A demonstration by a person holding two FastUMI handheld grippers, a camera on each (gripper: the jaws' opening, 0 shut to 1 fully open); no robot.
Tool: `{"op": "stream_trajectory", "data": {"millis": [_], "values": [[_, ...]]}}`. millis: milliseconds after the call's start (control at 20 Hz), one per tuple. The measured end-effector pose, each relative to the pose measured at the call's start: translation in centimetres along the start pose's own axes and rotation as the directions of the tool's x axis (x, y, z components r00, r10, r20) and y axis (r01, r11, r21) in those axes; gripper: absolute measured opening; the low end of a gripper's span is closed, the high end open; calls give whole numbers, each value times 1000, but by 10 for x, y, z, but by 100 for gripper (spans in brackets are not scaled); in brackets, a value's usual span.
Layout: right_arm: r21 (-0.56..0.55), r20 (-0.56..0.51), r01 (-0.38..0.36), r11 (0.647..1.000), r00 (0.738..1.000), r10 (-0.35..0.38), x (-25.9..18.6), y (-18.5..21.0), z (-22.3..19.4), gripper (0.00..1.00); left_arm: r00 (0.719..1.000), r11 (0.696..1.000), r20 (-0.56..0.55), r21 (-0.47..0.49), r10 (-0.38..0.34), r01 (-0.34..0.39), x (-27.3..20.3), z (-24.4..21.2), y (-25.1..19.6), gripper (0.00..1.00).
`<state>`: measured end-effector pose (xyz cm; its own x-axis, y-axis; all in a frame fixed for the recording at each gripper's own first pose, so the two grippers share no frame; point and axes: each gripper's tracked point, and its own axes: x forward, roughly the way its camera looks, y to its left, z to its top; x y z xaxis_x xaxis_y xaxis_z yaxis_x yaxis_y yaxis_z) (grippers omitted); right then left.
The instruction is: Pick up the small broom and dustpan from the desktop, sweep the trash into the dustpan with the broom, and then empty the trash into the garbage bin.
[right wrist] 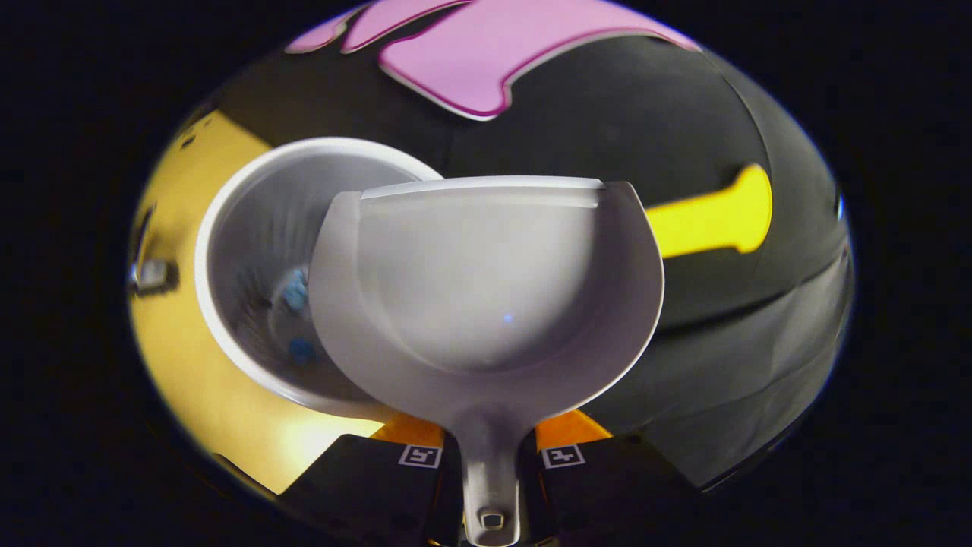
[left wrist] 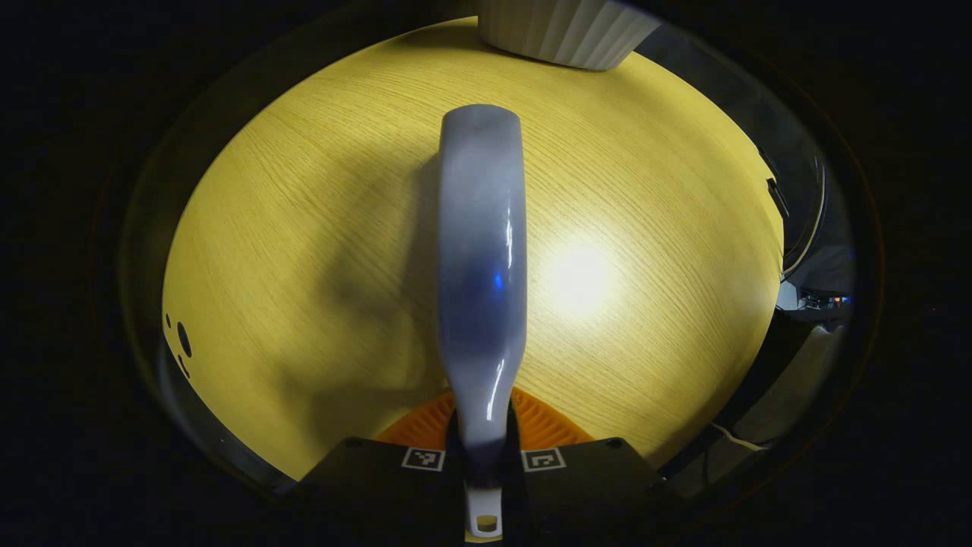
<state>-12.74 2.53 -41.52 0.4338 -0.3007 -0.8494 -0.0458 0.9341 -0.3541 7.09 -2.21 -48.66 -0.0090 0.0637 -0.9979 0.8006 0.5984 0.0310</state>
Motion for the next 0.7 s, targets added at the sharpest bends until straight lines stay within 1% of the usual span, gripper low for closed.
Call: {"op": "stream_trajectory", "data": {"millis": [100, 200, 250, 300, 450, 600, 650, 700], "values": [[138, 20, -97, 986, 995, 95, 1, 6, 3, 33, 1000, 1000, -1, 1, -1, 1, 0, 0, 0, 22], [239, 53, -200, 950, 980, 193, -4, 16, 11, 33, 1000, 1000, -4, 2, -2, 3, 0, 0, 0, 22], [277, 70, -250, 928, 968, 240, -4, 19, 11, 33, 1000, 1000, -4, 2, -4, 4, 0, 0, 0, 19], [305, 85, -298, 905, 955, 285, -2, 23, 12, 33, 1000, 1000, -5, 2, -5, 5, 0, 0, 0, 22], [355, 128, -410, 840, 912, 390, 0, 30, 15, 33, 1000, 1000, -7, 4, -6, 6, 0, 0, 0, 22], [343, 128, -485, 804, 872, 472, -1, 34, 14, 33, 1000, 1000, -8, 6, -8, 8, 1, 0, 0, 22], [335, 122, -507, 794, 859, 497, -3, 36, 13, 33, 1000, 1000, -10, 6, -8, 8, 0, 0, 0, 19], [326, 105, -531, 782, 843, 528, -3, 38, 10, 33, 1000, 1000, -12, 6, -8, 8, 0, 0, 0, 19]]}}
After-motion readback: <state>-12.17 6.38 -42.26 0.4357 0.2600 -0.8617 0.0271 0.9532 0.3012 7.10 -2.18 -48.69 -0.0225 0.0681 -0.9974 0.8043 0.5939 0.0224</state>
